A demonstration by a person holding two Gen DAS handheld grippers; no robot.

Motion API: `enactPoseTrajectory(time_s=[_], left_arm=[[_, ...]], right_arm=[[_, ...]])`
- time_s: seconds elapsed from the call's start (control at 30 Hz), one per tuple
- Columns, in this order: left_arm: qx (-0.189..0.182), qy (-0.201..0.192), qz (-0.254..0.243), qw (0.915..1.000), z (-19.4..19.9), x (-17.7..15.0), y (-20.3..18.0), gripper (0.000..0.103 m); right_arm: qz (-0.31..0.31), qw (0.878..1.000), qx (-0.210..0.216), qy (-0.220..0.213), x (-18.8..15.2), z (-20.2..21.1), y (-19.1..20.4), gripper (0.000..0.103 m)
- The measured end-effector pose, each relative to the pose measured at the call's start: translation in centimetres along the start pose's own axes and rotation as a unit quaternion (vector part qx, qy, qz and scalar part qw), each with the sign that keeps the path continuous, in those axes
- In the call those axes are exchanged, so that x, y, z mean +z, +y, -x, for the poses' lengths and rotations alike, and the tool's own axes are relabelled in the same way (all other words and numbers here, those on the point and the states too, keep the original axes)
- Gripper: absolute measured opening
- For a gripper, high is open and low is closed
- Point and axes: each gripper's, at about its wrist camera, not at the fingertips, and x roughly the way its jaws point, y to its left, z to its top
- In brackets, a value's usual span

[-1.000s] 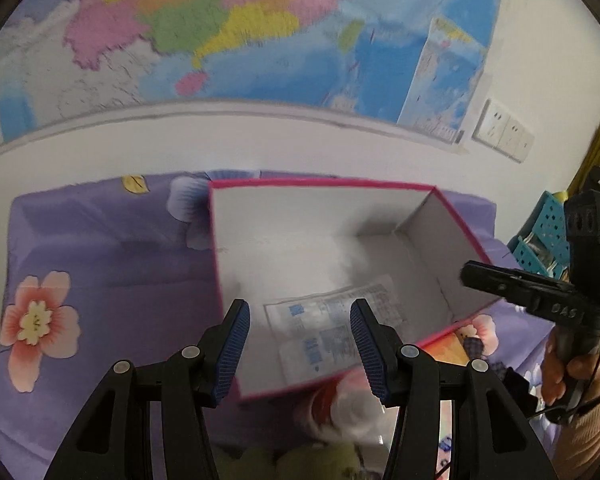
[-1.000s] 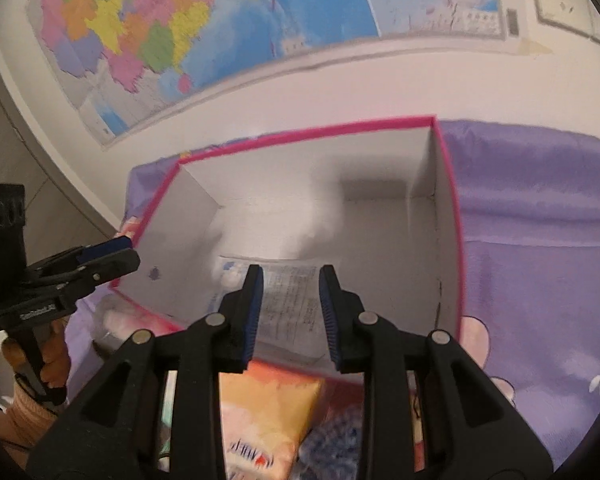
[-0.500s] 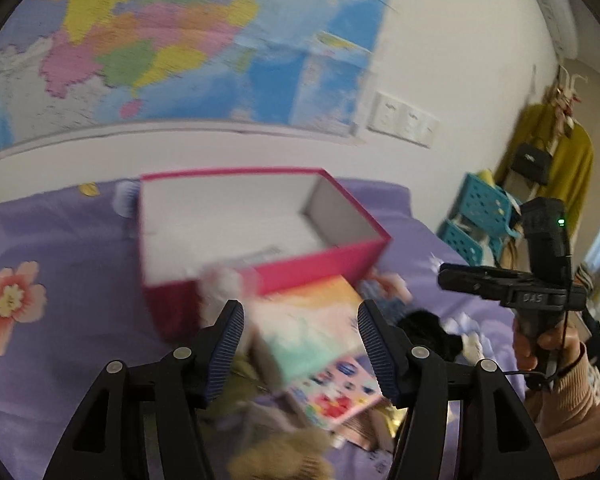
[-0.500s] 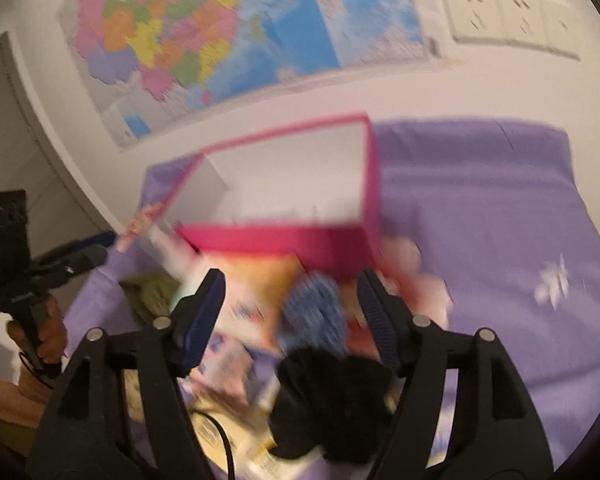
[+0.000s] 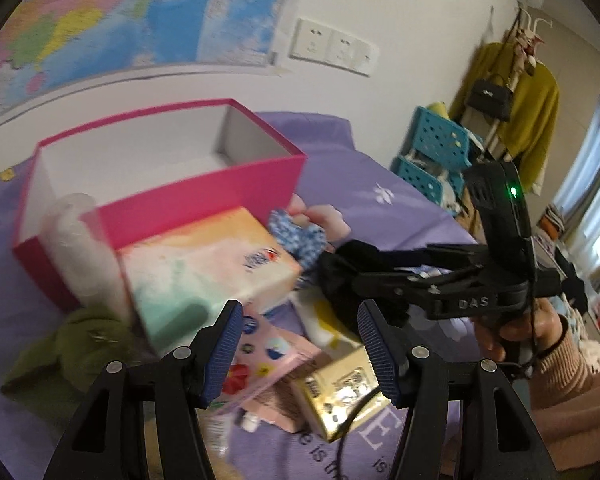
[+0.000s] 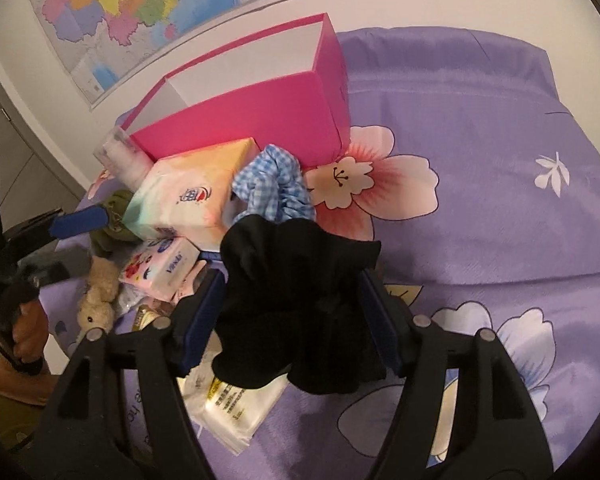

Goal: Organize soft objects
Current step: 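Grasp the black gloves with the right tool, then carry the black gloves into the pink box and open the right tool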

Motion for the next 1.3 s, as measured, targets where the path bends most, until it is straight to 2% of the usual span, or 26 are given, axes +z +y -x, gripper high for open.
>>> enactPoseTrajectory(time_s=[0.03, 0.2, 0.27, 0.37, 0.63, 0.83, 0.87, 0.93, 1.03, 1.07, 1.1, 1.17, 1.2, 1.3], left_arm=[[-0.008, 0.008, -0.001, 0.9999, -0.6, 0.0, -0.2, 0.061], [-0.027, 0.034, -0.006, 0.999, -2.6, -0.2, -0.9, 0.061], [-0.036, 0.043, -0.008, 0.9984, -3.3, -0.1, -1.3, 0.061], [-0.049, 0.055, -0.008, 0.9972, -4.3, 0.0, -1.6, 0.061], [-0.092, 0.074, 0.004, 0.993, -6.0, 0.8, -2.1, 0.061], [-0.117, 0.043, -0.004, 0.9922, -4.4, 2.7, -3.0, 0.057], [-0.115, 0.038, -0.005, 0.9926, -4.2, 3.0, -2.9, 0.053], [-0.104, 0.021, -0.011, 0.9943, -3.5, 3.9, -2.8, 0.052], [-0.09, 0.021, -0.008, 0.9957, -3.3, 4.2, -2.2, 0.052], [-0.086, 0.024, -0.005, 0.996, -3.4, 4.0, -1.9, 0.052], [-0.081, 0.03, 0.0, 0.9962, -3.7, 3.6, -1.5, 0.052], [-0.079, 0.045, 0.008, 0.9958, -4.4, 3.2, -1.1, 0.052], [-0.077, 0.053, 0.01, 0.9956, -4.7, 2.8, -0.9, 0.054], [-0.072, 0.077, 0.009, 0.9944, -5.8, 1.8, -0.7, 0.055]], right_arm=[[0.0, 1.0, -0.002, -0.003, 0.0, 0.0, 0.0, 0.069], [0.011, 1.0, -0.014, -0.006, 0.0, -0.2, -0.1, 0.048], [0.012, 1.0, -0.008, -0.008, 0.0, -0.1, -0.2, 0.026], [0.009, 1.0, -0.002, -0.02, -0.1, 0.3, -0.3, 0.013], [0.003, 0.998, 0.023, -0.06, 0.2, 3.1, 0.3, 0.009], [0.025, 0.993, 0.048, -0.104, 1.7, 5.6, 2.1, 0.004], [0.029, 0.992, 0.055, -0.112, 2.1, 6.0, 2.4, 0.004], [0.039, 0.989, 0.069, -0.125, 2.9, 6.5, 3.1, 0.004], [0.051, 0.989, 0.057, -0.126, 3.8, 6.2, 3.6, 0.005], [0.042, 0.99, 0.054, -0.121, 3.9, 5.7, 3.2, 0.008], [0.031, 0.992, 0.045, -0.113, 3.9, 5.1, 2.5, 0.014], [0.017, 0.996, 0.025, -0.079, 3.5, 3.5, 1.1, 0.061], [0.015, 0.997, 0.018, -0.07, 3.2, 2.9, 0.8, 0.065], [0.013, 0.999, 0.025, -0.03, 2.4, 0.6, 0.1, 0.066]])
